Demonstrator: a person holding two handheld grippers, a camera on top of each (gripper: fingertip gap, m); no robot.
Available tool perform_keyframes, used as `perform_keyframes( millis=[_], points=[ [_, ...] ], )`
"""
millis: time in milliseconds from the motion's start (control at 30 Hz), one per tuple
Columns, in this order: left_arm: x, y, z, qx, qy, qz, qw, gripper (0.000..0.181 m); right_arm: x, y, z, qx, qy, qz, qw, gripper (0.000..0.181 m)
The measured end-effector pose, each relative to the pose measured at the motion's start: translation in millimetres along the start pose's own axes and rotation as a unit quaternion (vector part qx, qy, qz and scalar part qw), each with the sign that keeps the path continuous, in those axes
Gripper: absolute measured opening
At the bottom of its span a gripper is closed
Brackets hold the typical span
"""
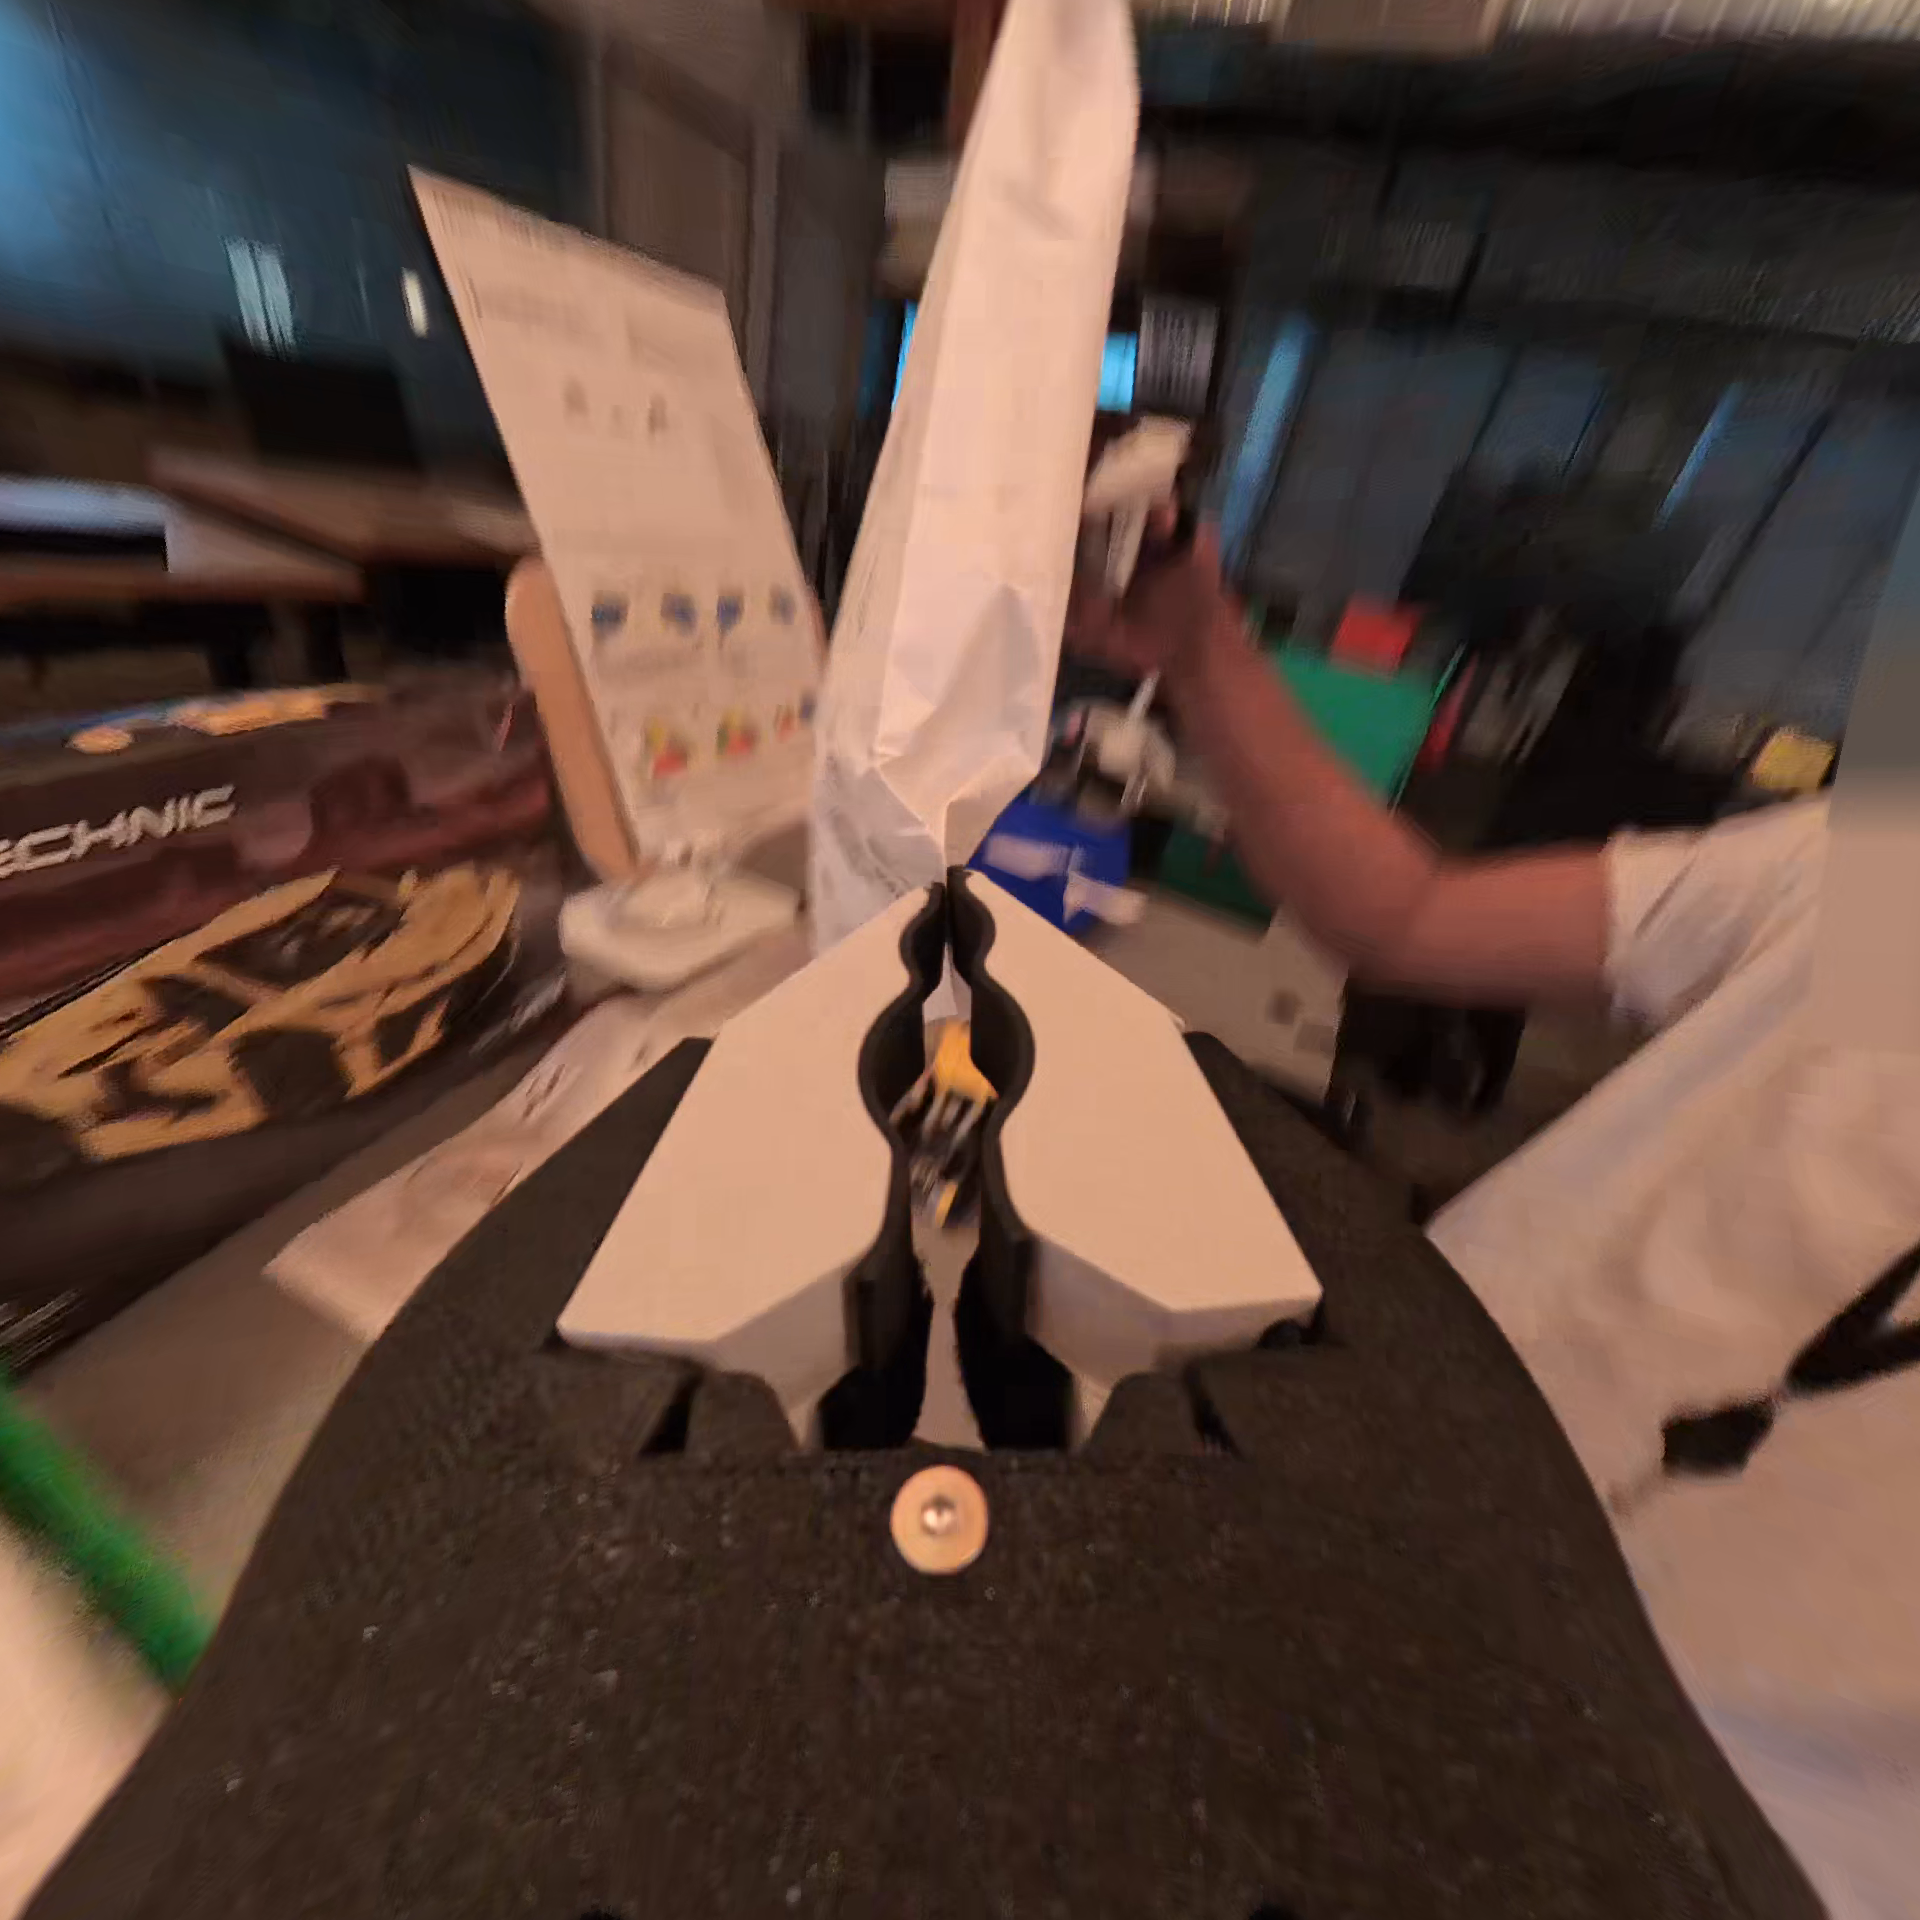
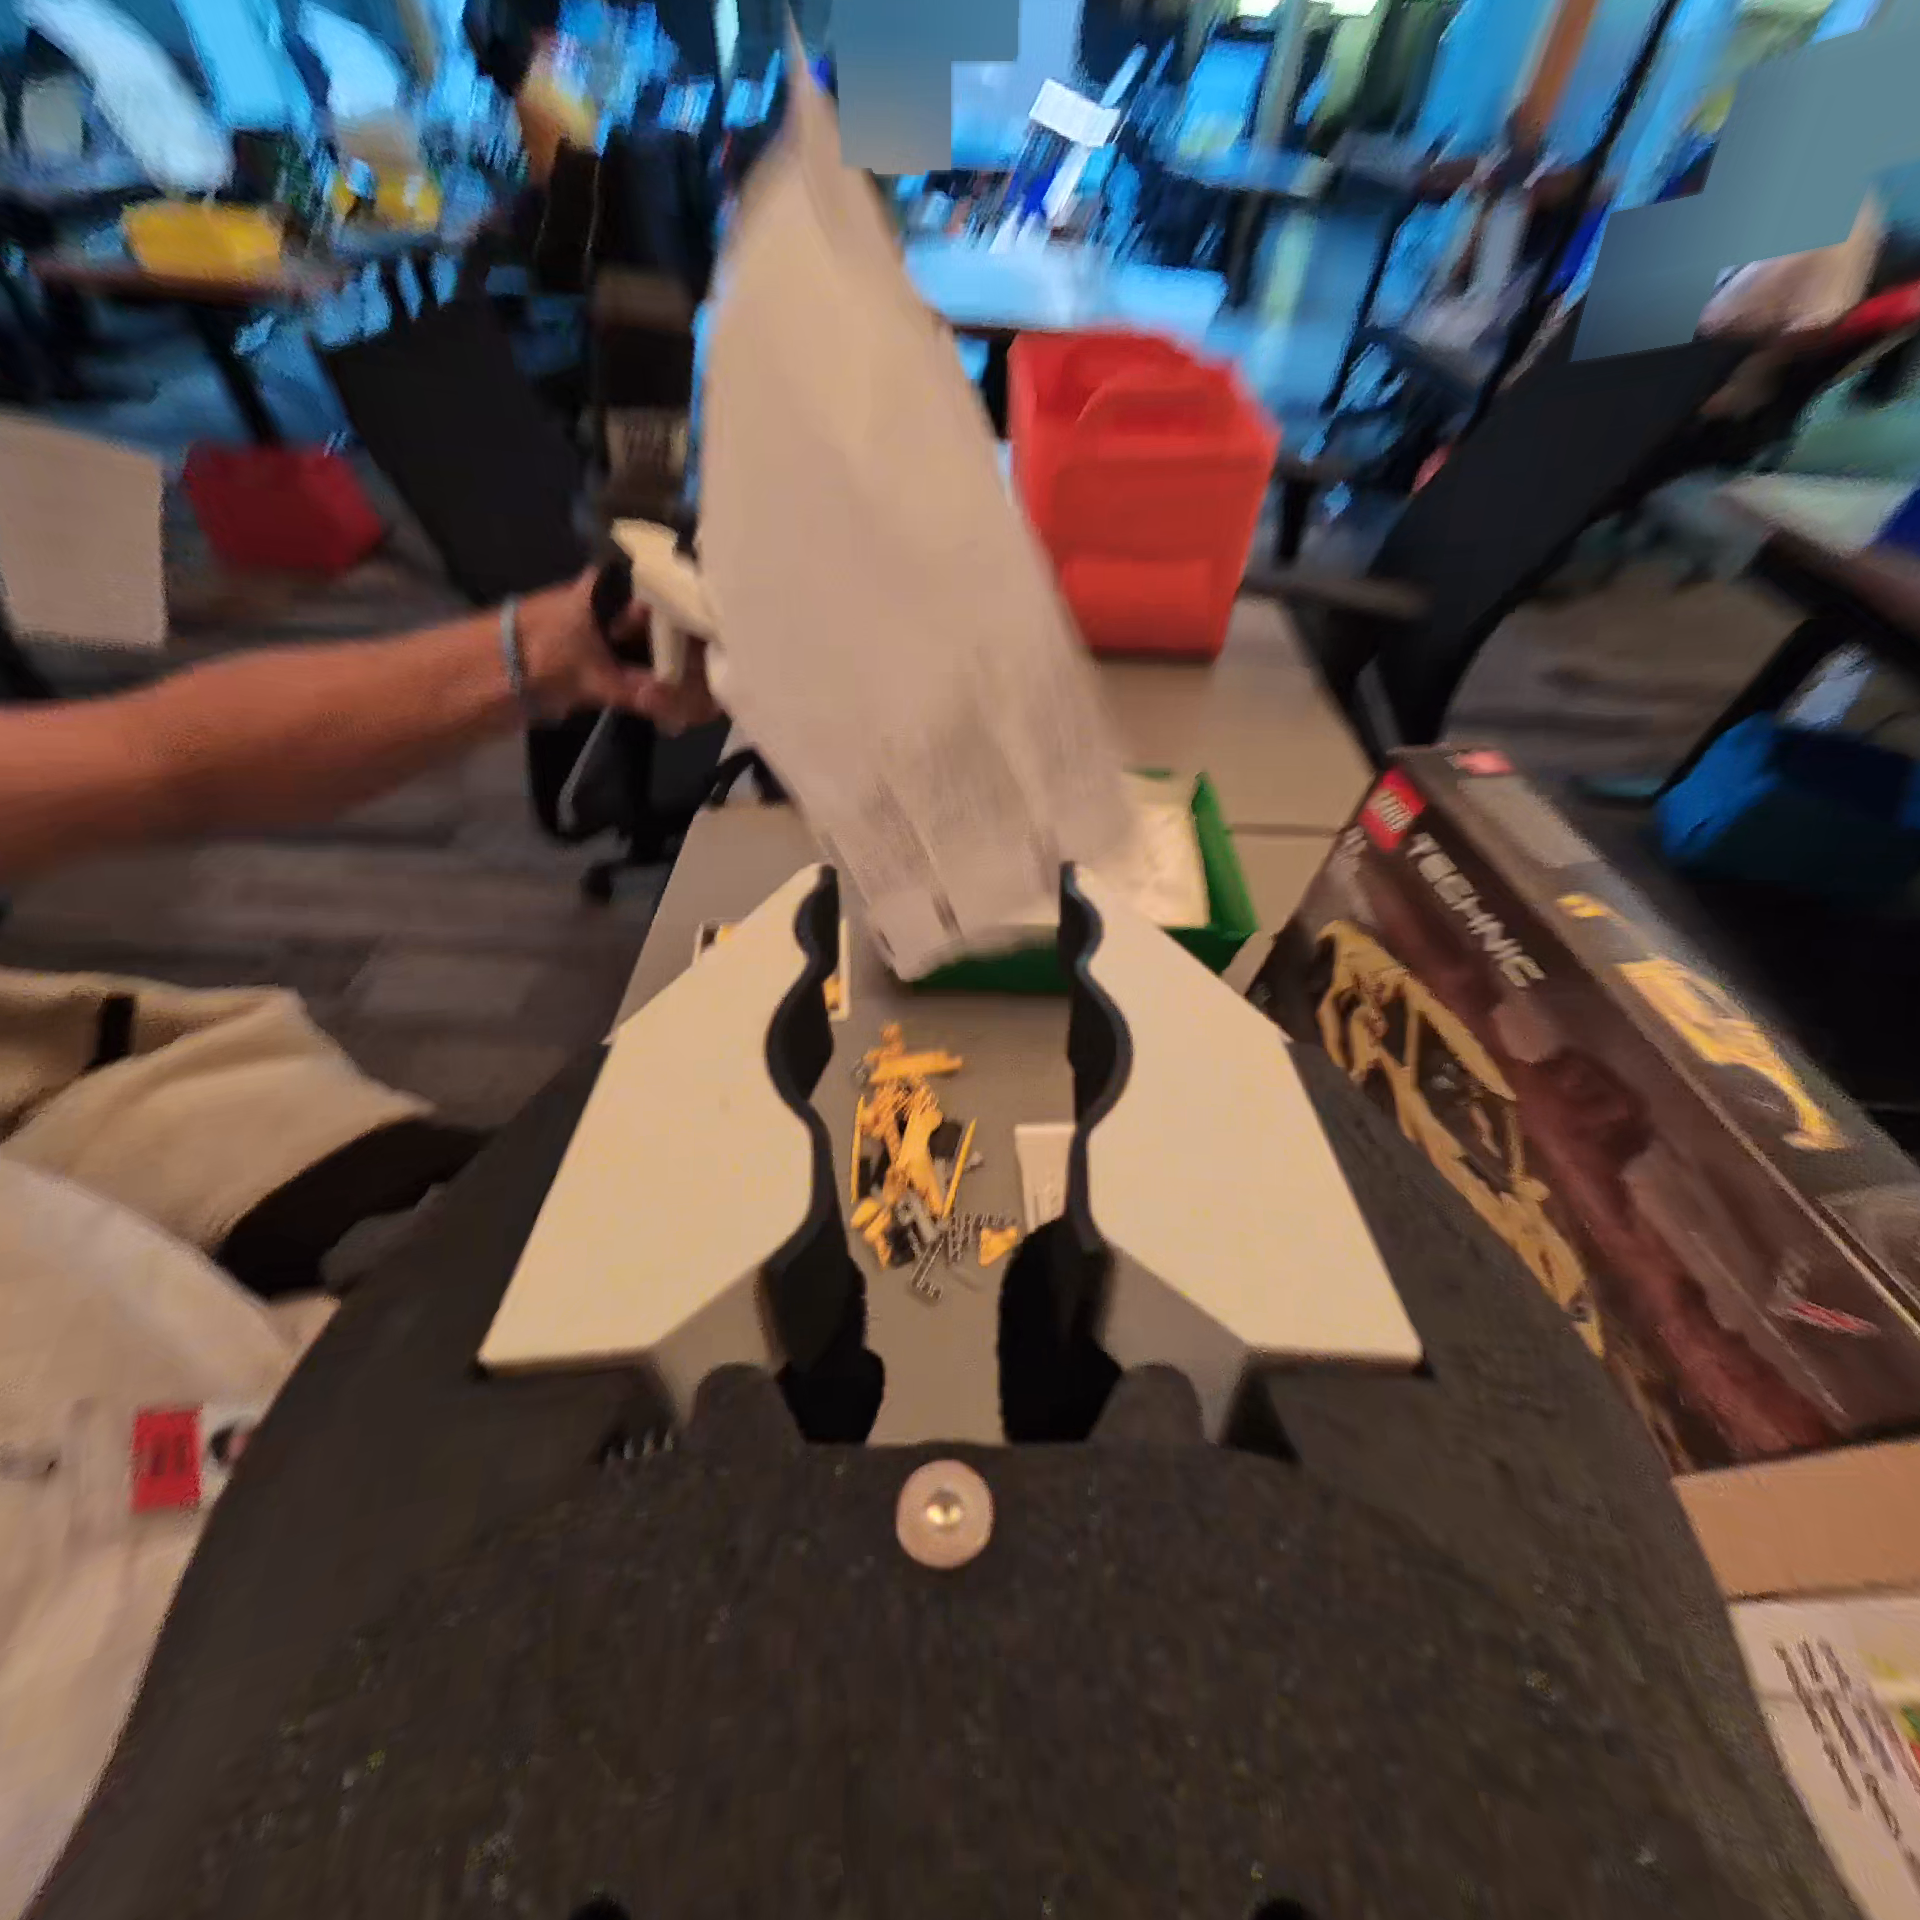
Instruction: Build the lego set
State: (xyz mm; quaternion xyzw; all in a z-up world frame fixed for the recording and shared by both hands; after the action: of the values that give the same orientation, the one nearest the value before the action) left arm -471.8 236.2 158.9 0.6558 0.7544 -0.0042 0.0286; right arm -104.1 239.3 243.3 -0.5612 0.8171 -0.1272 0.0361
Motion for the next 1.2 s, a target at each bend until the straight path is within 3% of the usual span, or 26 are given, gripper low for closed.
perform_keyframes(
  millis=[67, 133, 200, 267, 367, 467, 533, 567, 600, 633, 700, 733, 800, 900, 1033, 1200],
  points=[
    [-14, -3, 14, -0.12, -0.042, 0.026, 0.992, 0.0, 4, -28, 28, -0.088, 0.01, 0.051, 0.995, 0.042],
    [-27, 1, 32, -0.2, -0.07, 0.06, 0.976, 0.0, 11, -32, 78, -0.154, 0.042, 0.063, 0.985, 0.044],
    [-39, 7, 48, -0.257, -0.084, 0.102, 0.957, 0.0, 36, -20, 113, -0.23, 0.104, -0.035, 0.967, 0.047],
    [-48, 16, 60, -0.295, -0.091, 0.149, 0.94, 0.0, 66, -4, 125, -0.279, 0.148, -0.125, 0.941, 0.055],
    [-55, 29, 72, -0.321, -0.096, 0.209, 0.918, 0.0, 89, 20, 129, -0.264, 0.106, -0.142, 0.948, 0.057],
    [-62, 43, 83, -0.316, -0.101, 0.253, 0.909, 0.0, 62, 16, 127, -0.342, 0.136, -0.114, 0.923, 0.026],
    [-65, 54, 91, -0.293, -0.102, 0.269, 0.912, 0.0, 50, 33, 124, -0.295, 0.188, -0.172, 0.921, 0.05],
    [-65, 58, 94, -0.285, -0.103, 0.272, 0.913, 0.0, 48, 41, 123, -0.279, 0.202, -0.201, 0.917, 0.054],
    [-64, 62, 96, -0.277, -0.103, 0.268, 0.917, 0.0, 47, 44, 120, -0.286, 0.215, -0.236, 0.904, 0.048],
    [-62, 65, 99, -0.266, -0.103, 0.263, 0.921, 0.0, 48, 45, 118, -0.289, 0.221, -0.259, 0.895, 0.032],
    [-57, 71, 107, -0.235, -0.104, 0.246, 0.934, 0.0, 49, 46, 117, -0.28, 0.212, -0.257, 0.901, 0.012],
    [-54, 76, 113, -0.207, -0.103, 0.233, 0.945, 0.0, 49, 46, 117, -0.272, 0.201, -0.237, 0.911, 0.002],
    [-45, 83, 126, -0.154, -0.11, 0.193, 0.963, 0.0, 53, 44, 114, -0.245, 0.181, -0.163, 0.938, 0.0],
    [-12, 91, 146, -0.102, -0.159, 0.079, 0.979, 0.007, 73, 40, 99, -0.174, 0.075, 0.04, 0.981, 0.0],
    [6, 80, 153, -0.066, -0.147, -0.043, 0.986, 0.035, 99, 34, 83, -0.111, -0.046, 0.213, 0.97, 0.0],
    [-14, 65, 153, -0.071, -0.124, -0.089, 0.986, 0.039, 118, 34, 90, -0.075, -0.144, 0.275, 0.948, 0.0]
  ],
)
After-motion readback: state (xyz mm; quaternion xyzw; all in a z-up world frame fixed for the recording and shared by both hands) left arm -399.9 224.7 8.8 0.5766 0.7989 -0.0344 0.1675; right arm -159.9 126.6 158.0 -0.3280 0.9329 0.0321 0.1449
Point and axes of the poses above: each gripper's, where its closed fingertips meet, y out along the fingers, z out of its underside, x = y × z across the jaws, the point moved 7 cm from there along -y, back along the fingers, and after that the axes turned 8 degrees about y, right-handed, at the moved point
